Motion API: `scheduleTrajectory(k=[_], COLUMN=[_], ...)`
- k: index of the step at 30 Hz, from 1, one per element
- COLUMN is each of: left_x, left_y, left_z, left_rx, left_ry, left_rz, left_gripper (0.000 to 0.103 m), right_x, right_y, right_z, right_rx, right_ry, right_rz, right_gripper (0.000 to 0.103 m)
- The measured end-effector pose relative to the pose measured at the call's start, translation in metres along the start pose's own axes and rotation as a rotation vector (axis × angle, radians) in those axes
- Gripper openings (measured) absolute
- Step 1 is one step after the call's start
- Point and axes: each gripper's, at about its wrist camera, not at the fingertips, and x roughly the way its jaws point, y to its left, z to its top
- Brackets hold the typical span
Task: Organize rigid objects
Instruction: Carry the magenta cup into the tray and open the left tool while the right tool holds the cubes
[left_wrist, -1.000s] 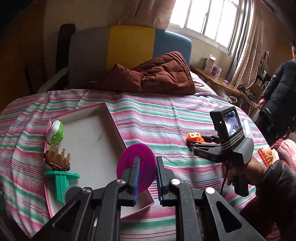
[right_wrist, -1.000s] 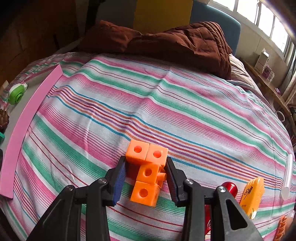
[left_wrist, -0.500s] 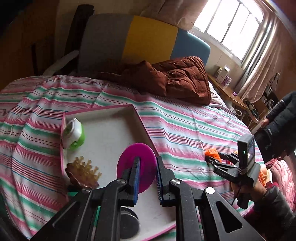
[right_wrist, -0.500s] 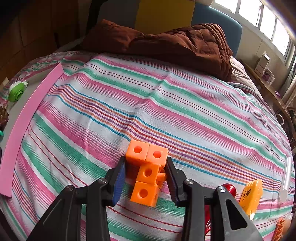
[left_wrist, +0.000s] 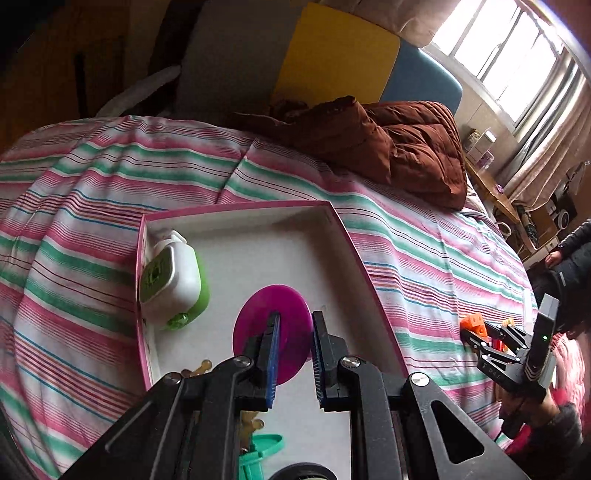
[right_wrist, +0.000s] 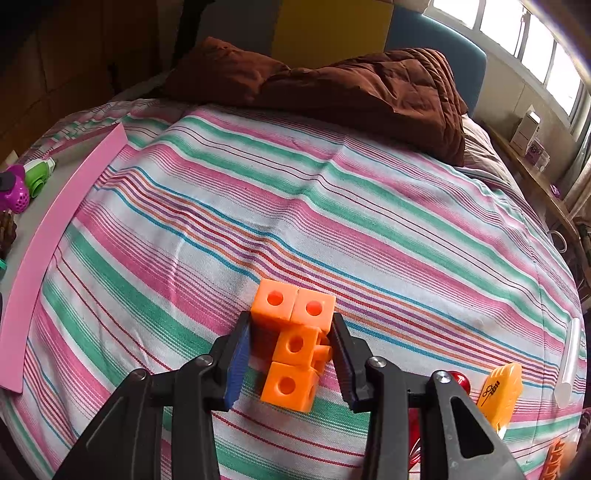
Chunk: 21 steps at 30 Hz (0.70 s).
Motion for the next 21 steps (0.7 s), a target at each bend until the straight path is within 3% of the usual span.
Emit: scheduleTrajectory(k=[6,9,21], left_x=[0.016,0.014,-0.061], left_y=[0.009,0.013,-0.008], left_z=[0.006,0.003,-0.034], left_rx=[0.009,-0.008,0.007], left_ry=[0.002,0.000,-0.174], left_rz=[0.093,0.101,0.131], left_gripper=[0.017,0.017,0.034], right_x=[0.000,0.000,-0.001], right_y=[0.000,0.000,-0.001], right_z=[0.000,0.000,0.000], right_rx=[-0.001,0.000,0.001], right_ry=[0.001,0.001,-0.001], right_rz=[-0.002,-0.001,0.000], right_gripper=[0.040,0.040,0.041])
